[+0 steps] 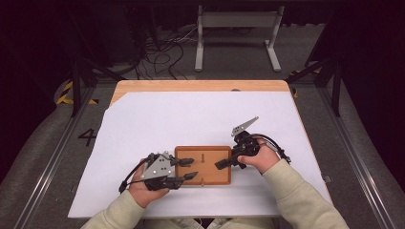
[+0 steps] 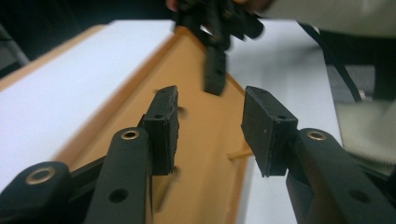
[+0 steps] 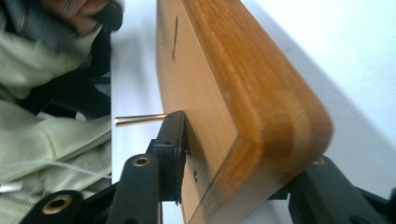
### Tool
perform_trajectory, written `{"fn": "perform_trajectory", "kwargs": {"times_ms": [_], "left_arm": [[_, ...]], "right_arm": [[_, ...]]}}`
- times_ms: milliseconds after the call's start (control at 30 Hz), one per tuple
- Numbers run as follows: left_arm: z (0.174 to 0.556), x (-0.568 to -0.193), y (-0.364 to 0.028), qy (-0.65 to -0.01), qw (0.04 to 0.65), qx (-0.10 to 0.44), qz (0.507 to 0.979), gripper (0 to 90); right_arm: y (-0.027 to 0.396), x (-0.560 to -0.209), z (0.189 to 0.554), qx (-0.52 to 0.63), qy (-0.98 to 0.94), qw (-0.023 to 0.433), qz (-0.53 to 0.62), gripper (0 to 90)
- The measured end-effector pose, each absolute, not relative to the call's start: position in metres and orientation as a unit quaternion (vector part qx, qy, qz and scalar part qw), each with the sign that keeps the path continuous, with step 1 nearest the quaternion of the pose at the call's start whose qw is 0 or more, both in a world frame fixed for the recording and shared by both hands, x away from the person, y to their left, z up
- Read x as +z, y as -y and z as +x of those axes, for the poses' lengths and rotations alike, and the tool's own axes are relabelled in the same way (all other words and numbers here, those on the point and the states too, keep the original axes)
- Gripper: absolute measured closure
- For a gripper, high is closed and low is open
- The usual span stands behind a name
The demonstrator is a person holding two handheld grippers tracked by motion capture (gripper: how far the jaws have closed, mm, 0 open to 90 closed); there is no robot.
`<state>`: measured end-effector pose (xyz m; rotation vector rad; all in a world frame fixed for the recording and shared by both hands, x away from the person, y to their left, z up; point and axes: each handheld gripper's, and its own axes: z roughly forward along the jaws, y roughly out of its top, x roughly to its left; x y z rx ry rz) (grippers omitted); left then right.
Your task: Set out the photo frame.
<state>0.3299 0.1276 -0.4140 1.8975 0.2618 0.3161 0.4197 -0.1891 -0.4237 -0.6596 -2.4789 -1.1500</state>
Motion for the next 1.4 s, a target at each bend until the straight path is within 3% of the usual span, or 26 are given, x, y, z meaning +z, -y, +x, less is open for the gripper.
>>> {"fn": "perform_trajectory", "kwargs": {"times_ms": [300, 567, 667, 1000, 1400], "left_arm": [[0.340, -0.397, -0.168, -0.187, 0.609, 0.185, 0.748, 54.3], [0.344, -0.400, -0.172, -0.204, 0.602, 0.192, 0.748, 54.4], [0.344, -0.400, -0.173, -0.213, 0.598, 0.201, 0.746, 54.5], [0.349, -0.407, -0.173, -0.233, 0.588, 0.193, 0.750, 54.3], [0.352, -0.410, -0.176, -0.244, 0.583, 0.197, 0.749, 53.3]], "right_arm": [[0.186, -0.411, 0.407, -0.409, 0.889, 0.124, -0.166, 65.2], [0.186, -0.406, 0.395, -0.415, 0.898, 0.082, -0.125, 69.3], [0.188, -0.402, 0.391, -0.418, 0.901, 0.024, -0.112, 71.3], [0.201, -0.403, 0.403, -0.411, 0.909, -0.023, -0.062, 71.2], [0.197, -0.402, 0.386, -0.375, 0.922, -0.097, 0.012, 70.9]]}}
